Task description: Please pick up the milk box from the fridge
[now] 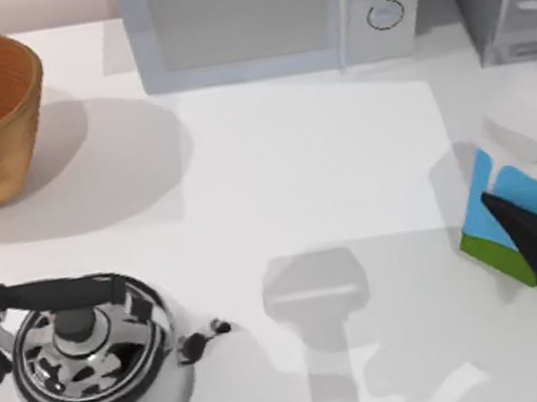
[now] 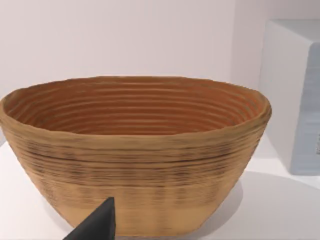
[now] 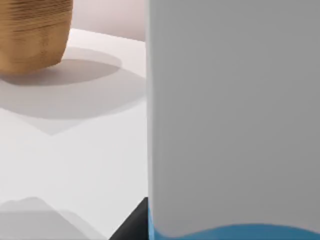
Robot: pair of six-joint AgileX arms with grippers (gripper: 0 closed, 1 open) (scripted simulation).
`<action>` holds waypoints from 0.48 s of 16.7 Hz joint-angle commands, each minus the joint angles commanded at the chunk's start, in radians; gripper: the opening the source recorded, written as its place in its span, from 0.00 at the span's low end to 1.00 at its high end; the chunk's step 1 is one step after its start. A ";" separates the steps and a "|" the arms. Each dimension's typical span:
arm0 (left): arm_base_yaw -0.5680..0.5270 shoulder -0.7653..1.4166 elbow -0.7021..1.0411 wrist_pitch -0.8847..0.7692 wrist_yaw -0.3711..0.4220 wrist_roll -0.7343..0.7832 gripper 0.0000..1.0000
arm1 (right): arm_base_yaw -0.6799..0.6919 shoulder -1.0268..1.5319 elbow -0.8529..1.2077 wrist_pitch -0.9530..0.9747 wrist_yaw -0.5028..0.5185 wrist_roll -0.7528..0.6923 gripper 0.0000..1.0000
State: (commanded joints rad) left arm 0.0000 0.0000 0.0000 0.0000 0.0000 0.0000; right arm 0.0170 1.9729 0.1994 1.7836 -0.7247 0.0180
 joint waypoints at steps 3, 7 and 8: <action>0.000 0.000 0.000 0.000 0.000 0.000 1.00 | 0.000 0.000 0.000 0.000 0.000 0.000 0.38; 0.000 0.000 0.000 0.000 0.000 0.000 1.00 | 0.000 0.000 0.000 0.000 0.000 0.000 0.68; 0.000 0.000 0.000 0.000 0.000 0.000 1.00 | 0.000 0.000 0.000 0.000 0.000 0.000 0.75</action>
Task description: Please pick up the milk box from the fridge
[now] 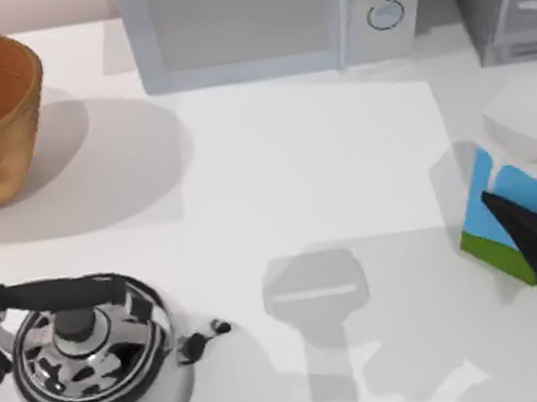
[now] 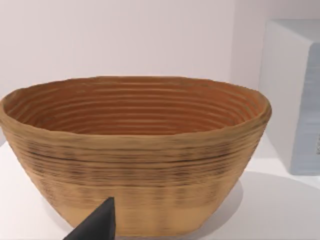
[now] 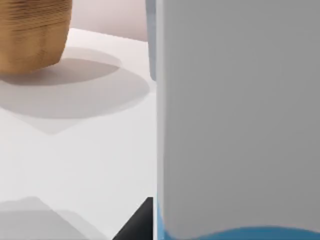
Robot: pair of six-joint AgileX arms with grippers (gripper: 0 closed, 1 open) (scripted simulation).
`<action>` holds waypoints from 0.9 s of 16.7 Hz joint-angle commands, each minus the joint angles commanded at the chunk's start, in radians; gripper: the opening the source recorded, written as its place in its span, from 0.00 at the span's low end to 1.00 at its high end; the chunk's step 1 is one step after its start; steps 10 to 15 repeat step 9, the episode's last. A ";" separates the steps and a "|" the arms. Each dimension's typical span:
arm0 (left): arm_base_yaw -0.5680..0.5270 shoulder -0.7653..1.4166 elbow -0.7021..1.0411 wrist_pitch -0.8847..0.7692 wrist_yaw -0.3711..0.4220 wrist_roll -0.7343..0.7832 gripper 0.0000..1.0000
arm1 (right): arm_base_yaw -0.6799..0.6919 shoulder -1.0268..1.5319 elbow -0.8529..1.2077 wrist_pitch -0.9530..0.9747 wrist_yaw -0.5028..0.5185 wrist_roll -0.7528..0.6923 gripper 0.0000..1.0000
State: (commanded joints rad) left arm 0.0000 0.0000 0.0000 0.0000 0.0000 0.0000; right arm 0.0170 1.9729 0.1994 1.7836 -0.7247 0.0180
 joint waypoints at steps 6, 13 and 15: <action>0.000 0.000 0.000 0.000 0.000 0.000 1.00 | 0.000 0.000 0.000 0.000 0.000 0.000 1.00; 0.000 0.000 0.000 0.000 0.000 0.000 1.00 | 0.000 0.000 0.000 0.000 0.000 0.000 1.00; 0.000 0.000 0.000 0.000 0.000 0.000 1.00 | 0.000 0.000 0.000 0.000 0.000 0.000 1.00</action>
